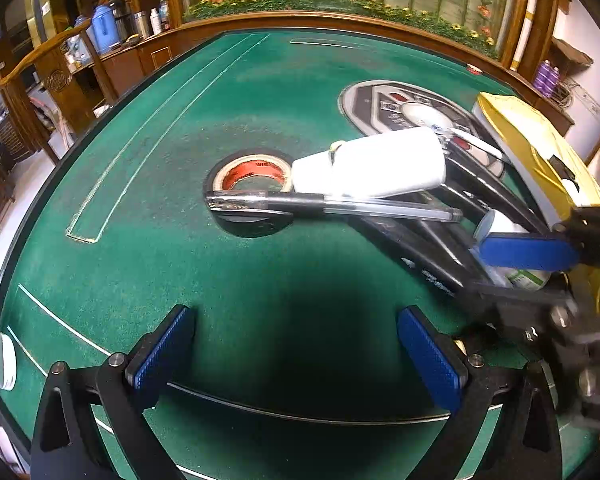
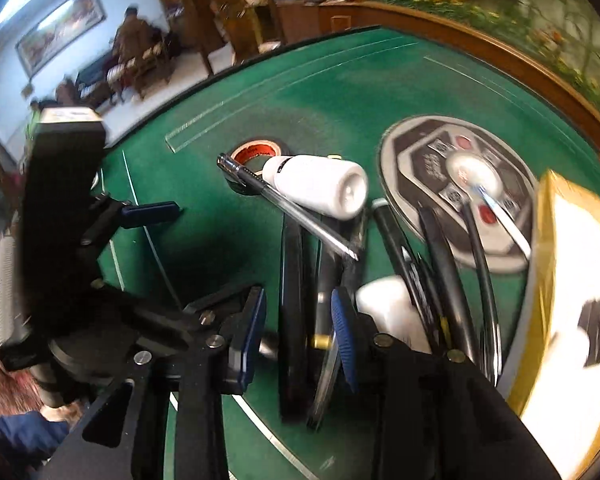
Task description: Organize rigid objects
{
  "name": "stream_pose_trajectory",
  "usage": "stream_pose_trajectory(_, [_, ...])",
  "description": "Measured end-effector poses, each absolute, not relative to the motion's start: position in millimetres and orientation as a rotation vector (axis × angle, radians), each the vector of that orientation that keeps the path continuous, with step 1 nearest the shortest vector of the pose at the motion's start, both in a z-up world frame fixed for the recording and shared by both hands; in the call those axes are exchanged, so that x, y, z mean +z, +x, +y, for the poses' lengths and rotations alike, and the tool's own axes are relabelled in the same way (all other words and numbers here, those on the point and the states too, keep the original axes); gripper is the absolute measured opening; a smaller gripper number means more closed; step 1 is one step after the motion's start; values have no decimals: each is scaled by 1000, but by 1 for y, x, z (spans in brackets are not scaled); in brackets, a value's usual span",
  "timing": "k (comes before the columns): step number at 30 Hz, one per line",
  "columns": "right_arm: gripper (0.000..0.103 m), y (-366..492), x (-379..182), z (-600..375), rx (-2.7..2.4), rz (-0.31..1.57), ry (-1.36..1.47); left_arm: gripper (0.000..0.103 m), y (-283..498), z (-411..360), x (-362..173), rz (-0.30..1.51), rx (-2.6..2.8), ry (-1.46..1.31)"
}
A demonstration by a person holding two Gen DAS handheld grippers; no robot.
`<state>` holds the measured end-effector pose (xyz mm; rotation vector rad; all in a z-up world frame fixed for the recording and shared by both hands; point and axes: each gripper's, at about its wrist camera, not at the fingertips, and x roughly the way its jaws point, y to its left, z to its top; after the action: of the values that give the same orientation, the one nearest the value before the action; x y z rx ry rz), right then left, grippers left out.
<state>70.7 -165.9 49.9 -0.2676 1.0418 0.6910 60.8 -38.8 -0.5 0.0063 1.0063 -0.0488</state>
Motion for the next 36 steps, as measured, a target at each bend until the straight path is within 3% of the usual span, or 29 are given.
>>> stream_pose_trajectory(6, [35, 110, 33, -143, 771, 1133, -383, 103, 62, -41, 0, 1007, -49, 13])
stream_pose_trajectory(11, [30, 109, 34, -127, 803, 1078, -532, 103, 64, -42, 1, 1008, -49, 11])
stream_pose_trajectory(22, [29, 106, 39, -163, 794, 1209, -393, 103, 64, -41, 0, 1008, -49, 11])
stream_pose_trajectory(36, [31, 79, 41, -191, 709, 1200, -315, 103, 64, -41, 1, 1008, -49, 11])
